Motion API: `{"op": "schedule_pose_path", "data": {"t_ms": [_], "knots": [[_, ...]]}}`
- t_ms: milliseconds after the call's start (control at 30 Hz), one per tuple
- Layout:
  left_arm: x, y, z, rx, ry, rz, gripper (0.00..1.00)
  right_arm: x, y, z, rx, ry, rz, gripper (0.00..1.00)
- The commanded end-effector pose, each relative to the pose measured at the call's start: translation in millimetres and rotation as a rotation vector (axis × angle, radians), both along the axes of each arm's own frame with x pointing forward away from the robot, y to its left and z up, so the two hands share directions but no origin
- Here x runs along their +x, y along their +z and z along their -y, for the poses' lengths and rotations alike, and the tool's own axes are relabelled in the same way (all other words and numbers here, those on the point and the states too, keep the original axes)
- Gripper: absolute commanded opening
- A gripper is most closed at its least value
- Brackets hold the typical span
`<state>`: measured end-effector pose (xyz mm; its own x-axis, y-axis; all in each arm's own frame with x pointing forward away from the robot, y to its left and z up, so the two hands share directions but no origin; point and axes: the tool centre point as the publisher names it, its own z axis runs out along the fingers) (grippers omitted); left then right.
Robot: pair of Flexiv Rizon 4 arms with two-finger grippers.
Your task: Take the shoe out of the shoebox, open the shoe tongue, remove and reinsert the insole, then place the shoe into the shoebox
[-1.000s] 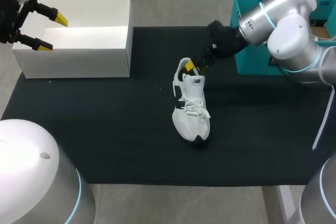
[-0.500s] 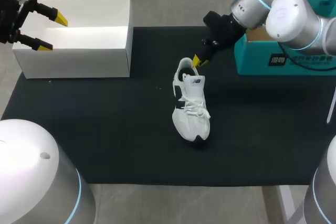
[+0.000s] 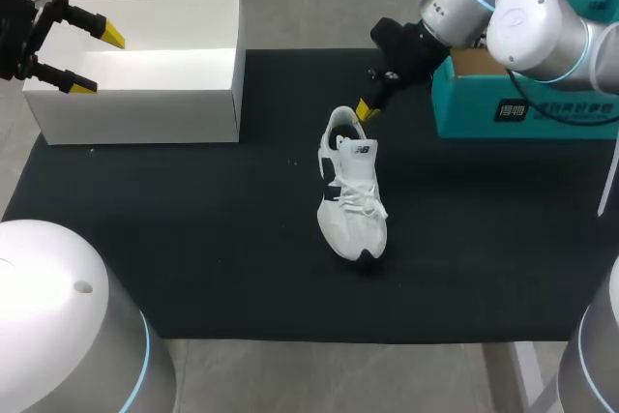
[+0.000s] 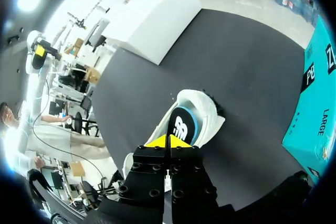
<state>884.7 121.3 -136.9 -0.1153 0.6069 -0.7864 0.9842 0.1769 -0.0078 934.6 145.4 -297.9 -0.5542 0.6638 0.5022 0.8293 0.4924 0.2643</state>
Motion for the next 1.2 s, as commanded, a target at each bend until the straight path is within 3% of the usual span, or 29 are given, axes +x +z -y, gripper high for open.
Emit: {"op": "schedule_pose_path", "data": {"t_ms": [33, 233, 467, 567, 1200], "knots": [[0.3, 0.7, 0.1, 0.003, -0.001, -0.002, 1.0, 0.3, -4.1, -0.3, -0.049, -0.121, -0.023, 0.0], [0.3, 0.7, 0.1, 0.003, -0.001, -0.002, 1.0, -5.4, -21.2, -11.6, -0.156, -0.349, -0.059, 0.0], [0.3, 0.7, 0.1, 0.003, -0.001, -0.002, 1.0, -8.4, -22.7, -22.4, -0.317, -0.487, -0.054, 0.0], [0.3, 0.7, 0.1, 0.003, -0.001, -0.002, 1.0, -7.3, -23.3, -26.2, -0.391, -0.532, -0.108, 0.0], [0.3, 0.7, 0.1, 0.003, -0.001, -0.002, 1.0, -7.3, -23.3, -26.2, -0.391, -0.532, -0.108, 0.0]]}}
